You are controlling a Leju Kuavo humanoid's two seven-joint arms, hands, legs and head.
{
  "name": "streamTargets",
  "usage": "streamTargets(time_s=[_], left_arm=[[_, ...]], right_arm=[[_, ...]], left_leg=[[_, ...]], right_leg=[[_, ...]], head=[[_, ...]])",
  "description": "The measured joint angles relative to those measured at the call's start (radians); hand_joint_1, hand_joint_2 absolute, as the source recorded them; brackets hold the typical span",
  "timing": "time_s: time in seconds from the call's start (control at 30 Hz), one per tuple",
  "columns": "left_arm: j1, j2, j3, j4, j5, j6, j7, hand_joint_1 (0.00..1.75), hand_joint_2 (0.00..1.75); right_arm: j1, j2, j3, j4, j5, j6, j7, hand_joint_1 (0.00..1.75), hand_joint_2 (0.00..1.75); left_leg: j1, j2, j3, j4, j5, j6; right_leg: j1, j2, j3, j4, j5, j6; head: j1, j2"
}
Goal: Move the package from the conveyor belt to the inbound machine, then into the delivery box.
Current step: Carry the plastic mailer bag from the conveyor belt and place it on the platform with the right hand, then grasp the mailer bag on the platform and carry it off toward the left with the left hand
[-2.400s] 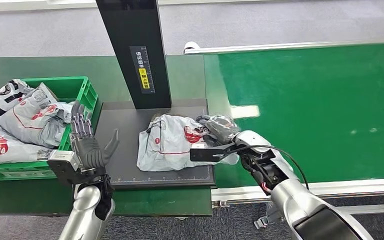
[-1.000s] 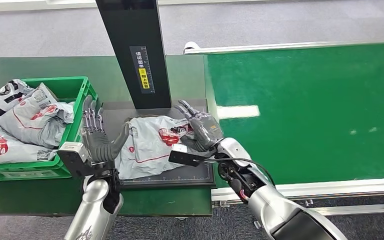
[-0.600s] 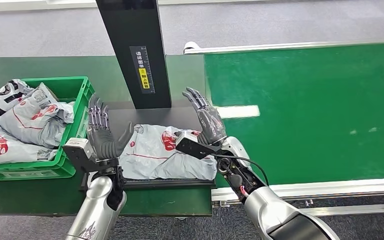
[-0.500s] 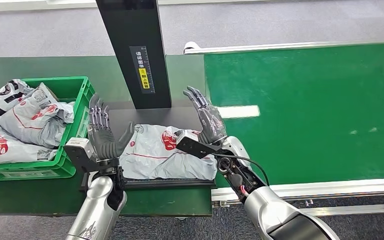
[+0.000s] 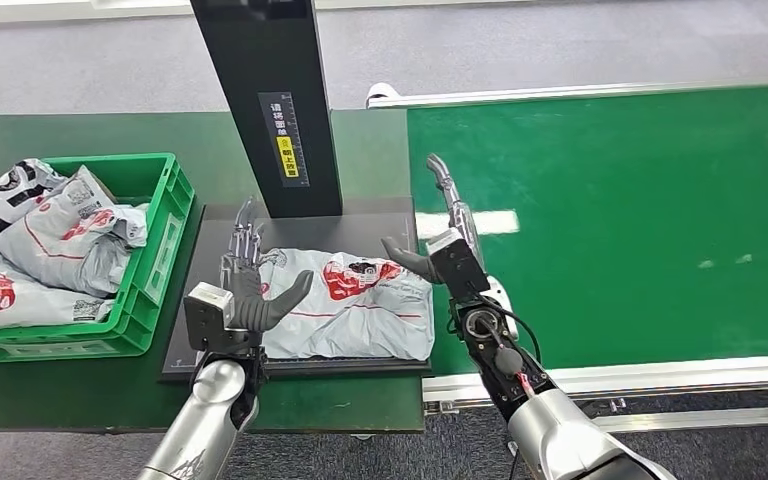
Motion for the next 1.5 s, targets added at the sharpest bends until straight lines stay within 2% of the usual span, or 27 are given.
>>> streamTargets(time_s=[0.37,0.5,0.6,0.83,0.9,1.1,1.13,1.23,1.3,1.5], left_arm=[[-0.018,0.019,-0.033,0.046,-0.034,0.004,0.000,0.00,1.75],[-0.051,0.035,-0.079,0.123,-0.221,0.027,0.027,0.00,1.75],[-0.067,0.052,-0.138,0.193,-0.383,-0.002,0.072,0.00,1.75],[-0.111,0.060,-0.269,0.350,-0.652,-0.073,0.224,0.00,1.75],[-0.132,0.060,-0.299,0.386,-0.703,-0.090,0.253,0.00,1.75],[-0.161,0.056,-0.332,0.430,-0.739,-0.101,0.264,0.00,1.75],[-0.164,0.056,-0.334,0.434,-0.742,-0.102,0.267,0.36,1.75],[-0.166,0.055,-0.336,0.438,-0.758,-0.110,0.278,1.64,1.75],[-0.166,0.055,-0.335,0.437,-0.772,-0.121,0.280,1.73,1.75],[-0.164,0.050,-0.332,0.433,-0.793,-0.138,0.279,1.73,1.75]], right_arm=[[0.036,-0.032,-0.015,-0.082,-0.018,0.010,-0.001,0.00,1.75],[0.111,-0.053,-0.046,-0.196,-0.064,0.020,-0.001,0.00,1.75],[0.186,-0.073,-0.083,-0.311,-0.062,0.035,-0.001,0.00,1.75],[0.276,-0.084,-0.150,-0.423,-0.002,0.068,-0.001,0.00,1.75],[0.291,-0.084,-0.165,-0.435,0.012,0.079,-0.001,0.00,1.75],[0.312,-0.082,-0.192,-0.452,0.027,0.090,-0.001,0.00,1.75],[0.314,-0.082,-0.195,-0.454,0.028,0.090,-0.001,0.00,1.75],[0.320,-0.079,-0.202,-0.459,0.033,0.095,-0.001,0.00,1.75],[0.325,-0.077,-0.206,-0.461,0.038,0.101,0.000,0.00,1.75],[0.335,-0.070,-0.214,-0.466,0.047,0.107,0.003,0.00,1.75]], left_leg=[[0.000,0.000,0.000,0.000,0.000,0.000],[0.000,-0.003,0.000,0.000,0.000,0.000],[0.000,-0.002,-0.001,0.000,0.000,0.000],[0.000,-0.002,0.000,0.000,0.000,0.000],[0.000,-0.002,0.001,0.000,0.000,0.000],[0.000,-0.003,0.004,0.000,0.000,0.000],[-0.001,-0.003,0.005,0.000,0.000,0.000],[-0.001,-0.003,0.008,0.000,0.000,0.000],[-0.001,-0.004,0.009,0.000,0.000,0.000],[-0.001,-0.008,0.012,-0.001,0.000,0.001]], right_leg=[[0.000,0.000,0.000,0.000,0.000,0.000],[0.000,-0.002,0.000,0.000,0.000,0.000],[0.000,-0.001,0.000,0.000,0.000,0.000],[0.000,-0.001,0.000,0.000,0.000,0.000],[0.000,-0.001,0.002,0.000,0.000,0.000],[-0.001,-0.003,0.007,0.000,-0.001,0.000],[-0.001,-0.003,0.008,0.000,-0.001,0.000],[-0.001,-0.003,0.010,0.000,-0.001,0.000],[-0.001,-0.004,0.012,0.000,-0.001,0.001],[-0.001,-0.007,0.017,-0.001,-0.001,0.001]], head=[[0.000,0.000],[0.000,0.000],[0.000,0.000],[0.000,0.000],[0.000,0.000],[0.000,0.000],[0.000,0.000],[0.000,0.000],[0.000,0.000],[0.000,0.000]])
